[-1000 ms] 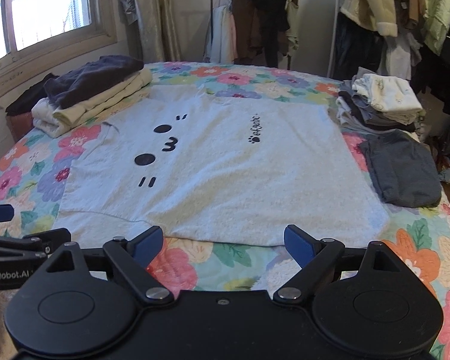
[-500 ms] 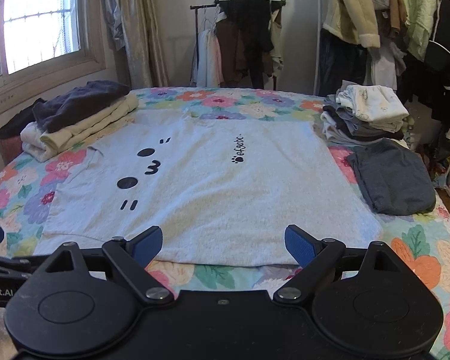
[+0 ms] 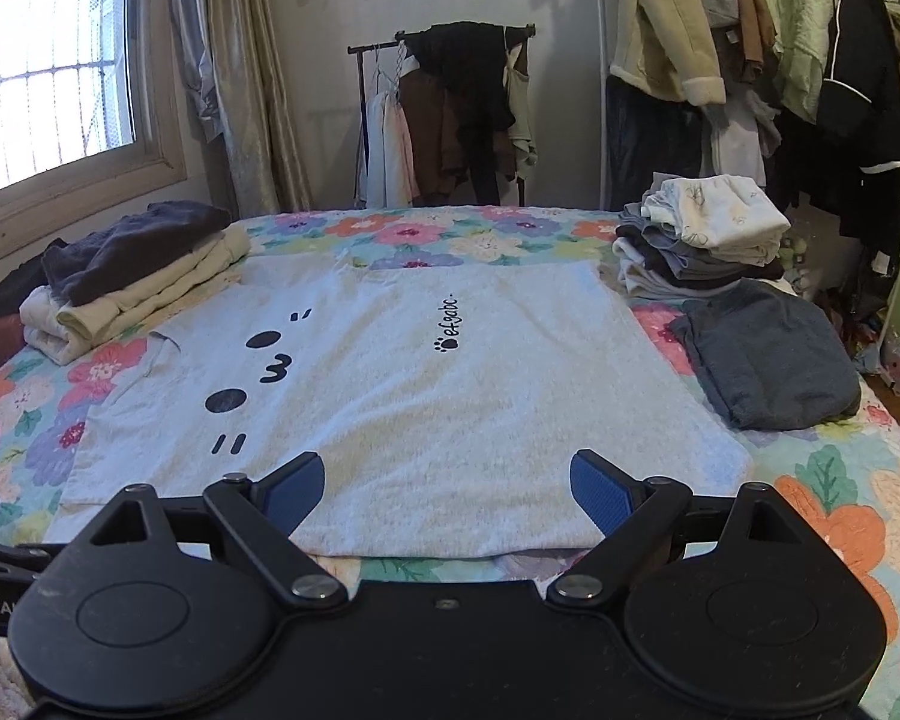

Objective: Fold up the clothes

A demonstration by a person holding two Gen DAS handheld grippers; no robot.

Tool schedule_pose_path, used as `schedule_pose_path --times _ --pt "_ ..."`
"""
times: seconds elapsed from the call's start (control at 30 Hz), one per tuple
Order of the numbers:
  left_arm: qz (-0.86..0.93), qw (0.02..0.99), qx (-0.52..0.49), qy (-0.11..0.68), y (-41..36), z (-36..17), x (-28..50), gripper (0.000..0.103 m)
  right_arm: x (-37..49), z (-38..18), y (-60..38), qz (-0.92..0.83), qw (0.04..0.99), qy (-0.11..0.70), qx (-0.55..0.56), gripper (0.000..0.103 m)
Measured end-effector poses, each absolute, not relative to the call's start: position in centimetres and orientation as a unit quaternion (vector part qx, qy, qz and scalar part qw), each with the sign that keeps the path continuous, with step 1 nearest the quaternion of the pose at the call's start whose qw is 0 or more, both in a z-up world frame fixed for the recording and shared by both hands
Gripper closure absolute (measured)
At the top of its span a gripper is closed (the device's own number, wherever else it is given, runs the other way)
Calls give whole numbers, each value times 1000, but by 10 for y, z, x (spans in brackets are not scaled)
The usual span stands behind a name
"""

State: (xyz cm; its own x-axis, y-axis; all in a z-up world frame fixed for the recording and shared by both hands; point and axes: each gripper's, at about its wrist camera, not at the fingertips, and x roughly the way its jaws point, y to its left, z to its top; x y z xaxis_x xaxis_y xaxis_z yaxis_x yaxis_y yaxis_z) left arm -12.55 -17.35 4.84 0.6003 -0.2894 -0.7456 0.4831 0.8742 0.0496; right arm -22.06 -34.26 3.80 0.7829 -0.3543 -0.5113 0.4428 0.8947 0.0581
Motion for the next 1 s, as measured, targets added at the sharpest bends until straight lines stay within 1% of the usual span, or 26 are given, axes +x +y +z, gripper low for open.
schedule_pose_path --times 1.0 --pt "-206 886 116 400 -166 47 -118 0 -209 27 -344 -231 927 287 74 10"
